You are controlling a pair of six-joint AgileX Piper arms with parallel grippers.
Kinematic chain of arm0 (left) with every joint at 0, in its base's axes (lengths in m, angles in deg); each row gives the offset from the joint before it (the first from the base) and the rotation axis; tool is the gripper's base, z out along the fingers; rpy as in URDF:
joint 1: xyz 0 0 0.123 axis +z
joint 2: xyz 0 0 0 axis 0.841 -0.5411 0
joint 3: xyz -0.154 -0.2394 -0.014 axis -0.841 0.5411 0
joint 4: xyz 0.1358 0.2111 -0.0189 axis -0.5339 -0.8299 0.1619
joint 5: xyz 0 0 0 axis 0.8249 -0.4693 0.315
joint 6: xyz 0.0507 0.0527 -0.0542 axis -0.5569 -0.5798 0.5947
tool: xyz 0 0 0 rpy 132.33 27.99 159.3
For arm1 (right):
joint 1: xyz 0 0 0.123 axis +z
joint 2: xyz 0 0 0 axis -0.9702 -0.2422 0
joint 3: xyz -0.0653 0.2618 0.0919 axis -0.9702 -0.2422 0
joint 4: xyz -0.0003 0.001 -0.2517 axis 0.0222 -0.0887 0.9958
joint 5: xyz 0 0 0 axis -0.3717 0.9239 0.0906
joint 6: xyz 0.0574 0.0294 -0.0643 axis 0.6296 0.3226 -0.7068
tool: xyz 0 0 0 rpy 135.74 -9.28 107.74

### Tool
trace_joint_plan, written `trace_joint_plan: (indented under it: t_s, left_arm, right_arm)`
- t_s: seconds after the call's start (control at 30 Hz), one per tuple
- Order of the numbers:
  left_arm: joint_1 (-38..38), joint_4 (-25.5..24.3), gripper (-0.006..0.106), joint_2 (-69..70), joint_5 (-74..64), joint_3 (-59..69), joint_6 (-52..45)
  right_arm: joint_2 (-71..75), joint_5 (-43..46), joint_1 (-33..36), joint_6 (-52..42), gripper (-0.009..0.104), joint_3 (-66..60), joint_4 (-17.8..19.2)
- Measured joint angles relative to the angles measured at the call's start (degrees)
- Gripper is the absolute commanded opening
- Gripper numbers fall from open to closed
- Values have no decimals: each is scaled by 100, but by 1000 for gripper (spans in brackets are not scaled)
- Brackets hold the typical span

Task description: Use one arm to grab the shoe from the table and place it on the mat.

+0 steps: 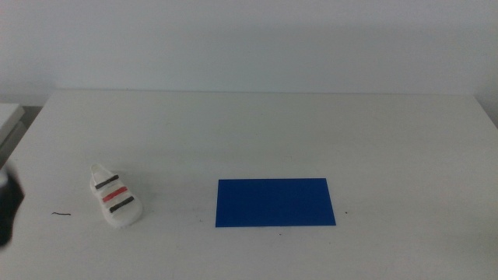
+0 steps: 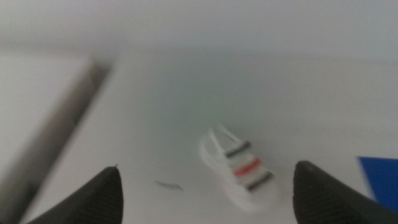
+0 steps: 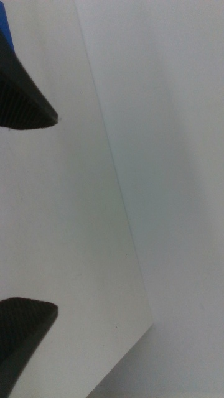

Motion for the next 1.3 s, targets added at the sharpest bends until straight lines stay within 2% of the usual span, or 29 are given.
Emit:
trace_joint_plan:
  t_s: [0.3, 0.5, 0.6, 0.8, 1.3]
  left_arm:
    - [0, 52, 94, -3413, -2832, -3196, 1851]
    - [0, 379, 94, -5059, -3443, -4232, 2262]
    - [-76, 467, 94, -5642, -3504, -4443, 2492]
    - [-452, 328, 94, -6547, -3008, -4533, 3171]
    - [-568, 149, 94, -7970, -2114, -4533, 3454]
  right_arm:
    - [0, 0, 0, 0, 79, 0, 0]
    - [0, 0, 0, 0, 79, 0, 0]
    - [0, 0, 0, 0, 79, 0, 0]
    - [0, 0, 0, 0, 79, 0, 0]
    - [0, 0, 0, 0, 79, 0, 0]
